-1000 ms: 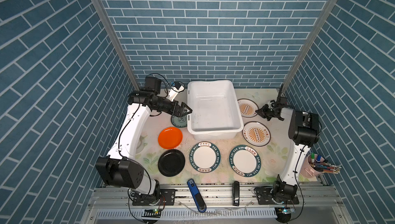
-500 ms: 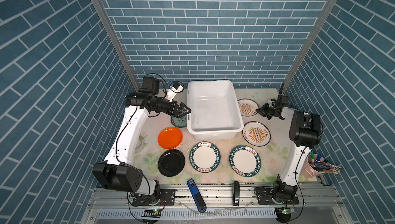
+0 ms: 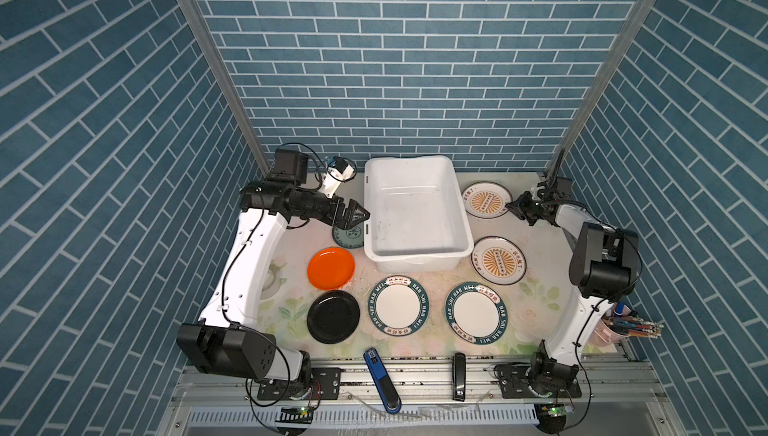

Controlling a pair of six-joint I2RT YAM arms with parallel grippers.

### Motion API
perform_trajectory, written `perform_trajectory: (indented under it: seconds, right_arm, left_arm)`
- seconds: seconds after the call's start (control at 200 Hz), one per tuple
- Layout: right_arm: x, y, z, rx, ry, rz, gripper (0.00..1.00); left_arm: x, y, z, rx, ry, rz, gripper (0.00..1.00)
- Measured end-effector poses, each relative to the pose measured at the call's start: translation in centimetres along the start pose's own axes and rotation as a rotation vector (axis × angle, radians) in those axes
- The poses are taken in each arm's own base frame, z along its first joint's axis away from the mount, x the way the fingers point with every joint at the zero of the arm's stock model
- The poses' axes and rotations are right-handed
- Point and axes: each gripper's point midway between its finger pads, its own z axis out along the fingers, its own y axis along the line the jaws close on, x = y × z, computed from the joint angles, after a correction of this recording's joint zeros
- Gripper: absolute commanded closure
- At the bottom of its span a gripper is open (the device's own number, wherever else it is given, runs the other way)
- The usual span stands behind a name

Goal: Place the plates into the plastic bin on the countertop
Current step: 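Grip the edge of the farther orange sunburst plate with the right gripper, then lift the sunburst plate upright and carry it over the bin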

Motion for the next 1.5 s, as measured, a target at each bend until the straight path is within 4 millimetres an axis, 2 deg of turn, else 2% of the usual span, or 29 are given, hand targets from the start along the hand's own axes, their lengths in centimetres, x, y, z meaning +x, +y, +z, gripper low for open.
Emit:
perform_trajectory:
  seconds: [0.25,0.55,0.98,1.16,1.335,1.5]
  right_arm:
    - [-0.5,1.8,-2.9,0.014,-0.058,-0.028,1.0]
    - [-1.1,5.2,-6.7,-0.017,-0.127,-0.076,1.0]
    - [-1.4,8.2,-10.6,-0.04,-0.202,-0.12,1.0]
    - [-1.1,10.0,-11.9,-0.062,-0.225,-0.147,1.0]
    - [0.4,13.7,-11.8,-0.087,-0.215,-0.208,1.0]
    - [2.7,19.3,-11.6,-0.147,-0.201,-0.301,1.0]
  left_arm:
    - [0.0,0.0,-0.2,-0.012,-0.003,0.002,0.01]
    - [-0.1,-0.1,-0.4,-0.013,-0.012,0.004,0.0]
    - [-0.2,-0.1,-0.4,-0.018,-0.025,0.01,0.0]
    - [-0.2,0.0,-0.3,-0.016,-0.027,0.006,0.0]
    - [-0.3,0.0,-0.3,-0.016,-0.033,0.003,0.0]
    - [-0.4,-0.2,-0.3,-0.008,-0.036,-0.005,0.0]
